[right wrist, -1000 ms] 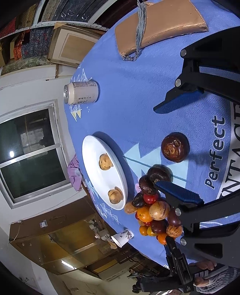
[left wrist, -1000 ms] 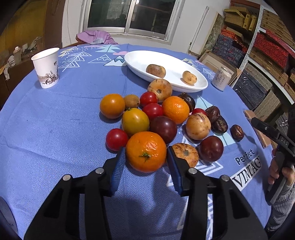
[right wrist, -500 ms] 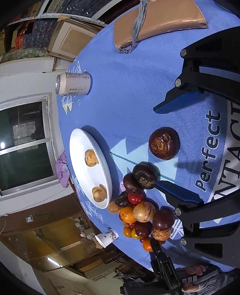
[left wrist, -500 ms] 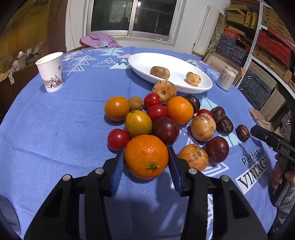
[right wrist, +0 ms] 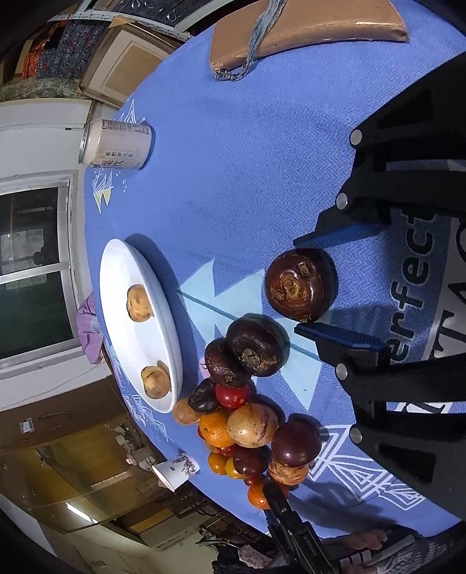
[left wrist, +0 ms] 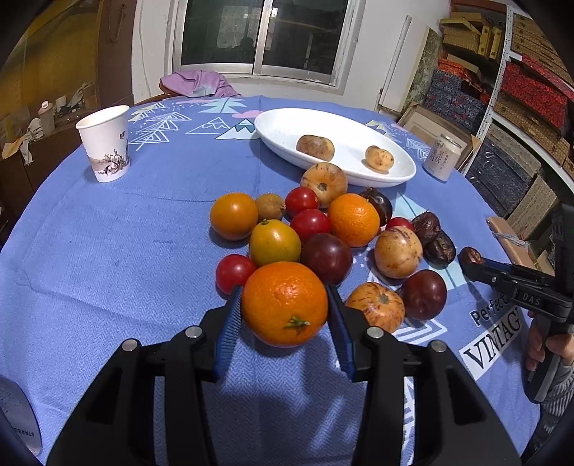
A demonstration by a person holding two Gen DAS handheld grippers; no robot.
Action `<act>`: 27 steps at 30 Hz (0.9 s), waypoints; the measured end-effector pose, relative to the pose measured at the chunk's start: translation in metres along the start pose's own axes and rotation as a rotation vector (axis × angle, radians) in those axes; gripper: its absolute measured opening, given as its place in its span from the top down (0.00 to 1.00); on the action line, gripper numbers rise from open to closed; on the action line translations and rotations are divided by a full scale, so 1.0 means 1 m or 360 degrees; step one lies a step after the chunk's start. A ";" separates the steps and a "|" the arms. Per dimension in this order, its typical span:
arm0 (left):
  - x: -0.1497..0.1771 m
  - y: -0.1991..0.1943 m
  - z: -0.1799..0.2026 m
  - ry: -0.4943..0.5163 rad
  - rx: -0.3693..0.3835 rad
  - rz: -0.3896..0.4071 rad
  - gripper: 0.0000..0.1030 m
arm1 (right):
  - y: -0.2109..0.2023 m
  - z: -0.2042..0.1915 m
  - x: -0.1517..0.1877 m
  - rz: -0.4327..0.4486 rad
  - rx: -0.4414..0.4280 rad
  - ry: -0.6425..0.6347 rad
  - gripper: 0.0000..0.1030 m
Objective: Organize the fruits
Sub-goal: 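Carry the orange and dark brown fruit onto the white plate and release both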
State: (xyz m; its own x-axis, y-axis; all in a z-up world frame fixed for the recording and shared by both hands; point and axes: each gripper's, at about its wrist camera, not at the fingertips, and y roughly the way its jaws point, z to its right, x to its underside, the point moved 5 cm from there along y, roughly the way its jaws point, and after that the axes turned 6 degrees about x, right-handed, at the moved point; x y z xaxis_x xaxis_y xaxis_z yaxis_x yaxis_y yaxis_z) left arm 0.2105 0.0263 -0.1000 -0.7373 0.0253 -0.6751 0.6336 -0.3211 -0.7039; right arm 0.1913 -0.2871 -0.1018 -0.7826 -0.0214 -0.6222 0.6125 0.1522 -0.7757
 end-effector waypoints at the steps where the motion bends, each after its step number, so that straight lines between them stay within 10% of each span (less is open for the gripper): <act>1: -0.001 -0.001 0.000 -0.0003 0.0002 0.0006 0.56 | -0.001 0.000 -0.001 0.0003 -0.0016 0.0001 0.59; 12: -0.109 0.000 0.005 -0.0017 -0.0058 0.0130 0.56 | -0.026 -0.003 -0.102 0.0219 -0.0117 0.0025 0.59; 19: -0.189 0.078 0.014 -0.0012 -0.0114 0.0030 0.56 | 0.046 -0.007 -0.171 0.0151 -0.0071 0.0123 0.59; 27: -0.205 0.162 -0.001 -0.0049 -0.0130 -0.0181 0.56 | 0.121 -0.008 -0.199 0.0010 -0.0060 0.0163 0.59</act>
State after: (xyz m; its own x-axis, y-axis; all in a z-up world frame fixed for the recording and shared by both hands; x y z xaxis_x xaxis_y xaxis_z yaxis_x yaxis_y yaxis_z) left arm 0.4644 -0.0296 -0.0765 -0.8114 0.0277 -0.5838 0.5616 -0.2395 -0.7920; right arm 0.4205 -0.2567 -0.0713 -0.7871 0.0804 -0.6116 0.6145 0.1891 -0.7659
